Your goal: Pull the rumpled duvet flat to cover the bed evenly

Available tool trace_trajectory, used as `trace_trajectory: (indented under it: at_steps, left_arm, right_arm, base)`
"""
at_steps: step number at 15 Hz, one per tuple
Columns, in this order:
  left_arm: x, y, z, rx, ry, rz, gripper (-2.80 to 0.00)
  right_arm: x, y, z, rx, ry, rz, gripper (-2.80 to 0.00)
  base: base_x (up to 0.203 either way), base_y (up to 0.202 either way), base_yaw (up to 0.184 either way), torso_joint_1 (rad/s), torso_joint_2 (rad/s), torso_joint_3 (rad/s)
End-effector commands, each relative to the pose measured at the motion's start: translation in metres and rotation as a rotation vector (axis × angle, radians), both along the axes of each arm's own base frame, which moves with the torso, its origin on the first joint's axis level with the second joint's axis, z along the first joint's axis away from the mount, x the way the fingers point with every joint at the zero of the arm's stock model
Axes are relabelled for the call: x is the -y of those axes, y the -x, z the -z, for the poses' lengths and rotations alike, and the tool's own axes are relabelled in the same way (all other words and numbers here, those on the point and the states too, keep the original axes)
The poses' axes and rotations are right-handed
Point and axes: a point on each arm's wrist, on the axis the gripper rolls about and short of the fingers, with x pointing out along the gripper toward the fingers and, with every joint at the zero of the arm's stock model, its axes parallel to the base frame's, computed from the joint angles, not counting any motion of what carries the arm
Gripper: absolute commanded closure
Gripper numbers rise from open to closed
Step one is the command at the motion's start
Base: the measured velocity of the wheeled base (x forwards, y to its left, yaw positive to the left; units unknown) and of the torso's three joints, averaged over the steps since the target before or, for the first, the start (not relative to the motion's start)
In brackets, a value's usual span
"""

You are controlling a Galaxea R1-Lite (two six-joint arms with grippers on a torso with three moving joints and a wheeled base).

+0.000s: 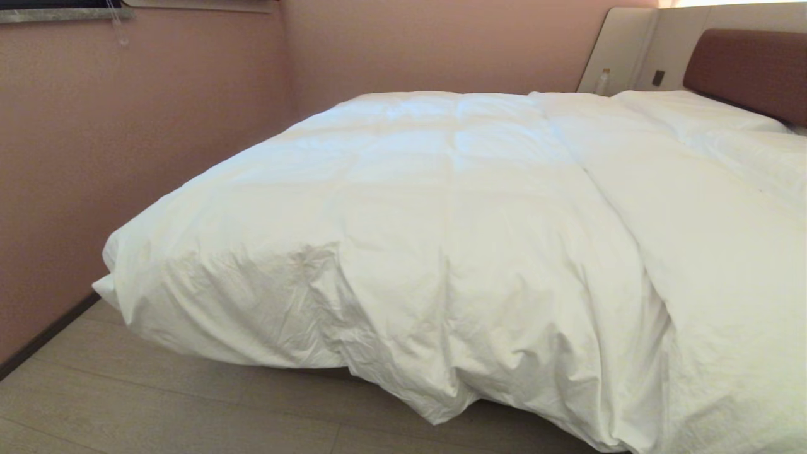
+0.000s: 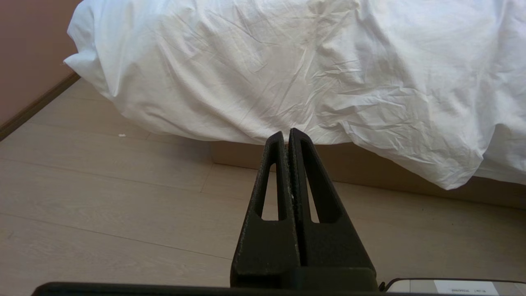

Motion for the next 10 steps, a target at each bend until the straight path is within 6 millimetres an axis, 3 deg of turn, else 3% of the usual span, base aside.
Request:
trace_trajectory:
  at_steps: [1, 10]
  left_arm:
    - [0.0000, 0.0000, 0.0000, 0.000, 0.001, 0.000, 0.00]
    - [0.0000, 0.0000, 0.0000, 0.000, -0.001, -0.001, 0.00]
  right_arm:
    - [0.0000, 0.0000, -0.0001, 0.002, -0.001, 0.000, 0.00]
    - [0.0001, 0.0000, 0.0000, 0.000, -0.007, 0.003, 0.00]
  base:
    - [0.000, 0.000, 0.000, 0.000, 0.00, 0.000]
    - [0.000, 0.000, 0.000, 0.000, 0.00, 0.000]
